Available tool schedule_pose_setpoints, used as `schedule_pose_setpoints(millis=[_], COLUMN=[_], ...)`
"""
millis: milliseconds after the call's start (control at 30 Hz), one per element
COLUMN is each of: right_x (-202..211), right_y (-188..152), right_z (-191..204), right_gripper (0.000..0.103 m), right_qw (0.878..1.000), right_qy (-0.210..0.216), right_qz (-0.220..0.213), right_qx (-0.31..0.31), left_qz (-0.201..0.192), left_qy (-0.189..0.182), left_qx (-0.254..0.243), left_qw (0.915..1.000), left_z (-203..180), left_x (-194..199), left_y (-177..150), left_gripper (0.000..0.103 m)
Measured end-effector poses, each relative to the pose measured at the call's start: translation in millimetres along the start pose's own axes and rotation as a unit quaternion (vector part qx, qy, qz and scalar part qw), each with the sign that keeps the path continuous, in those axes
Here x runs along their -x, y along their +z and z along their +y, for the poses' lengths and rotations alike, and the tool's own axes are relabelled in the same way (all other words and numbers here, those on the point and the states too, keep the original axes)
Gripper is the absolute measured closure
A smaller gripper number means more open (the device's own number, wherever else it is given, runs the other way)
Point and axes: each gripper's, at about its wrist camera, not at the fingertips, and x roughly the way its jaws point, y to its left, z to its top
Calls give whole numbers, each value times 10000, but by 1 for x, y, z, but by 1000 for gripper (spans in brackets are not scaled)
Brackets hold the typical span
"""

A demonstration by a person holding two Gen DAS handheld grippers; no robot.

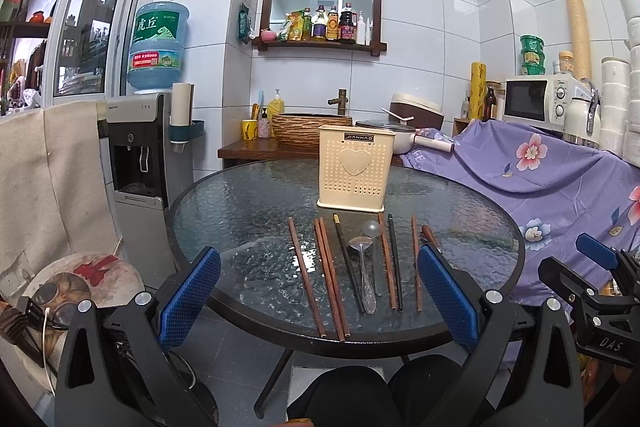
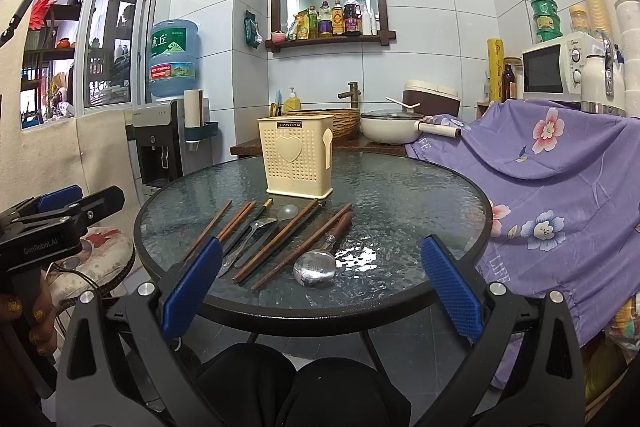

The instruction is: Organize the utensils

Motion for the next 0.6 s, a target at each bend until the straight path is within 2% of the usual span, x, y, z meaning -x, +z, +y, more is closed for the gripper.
schedule_pose_setpoints(millis=[600], right_x=[0], right_y=[-1], right_z=[0], right_gripper=[5], right_qw=[10000], right_qy=[-5], right_qz=[8], right_qx=[8], left_qz=[9], left_qy=[24], left_qx=[-11], left_qw=[10000], left_z=[-4], left_x=[-2], left_y=[-1], left_gripper=[6])
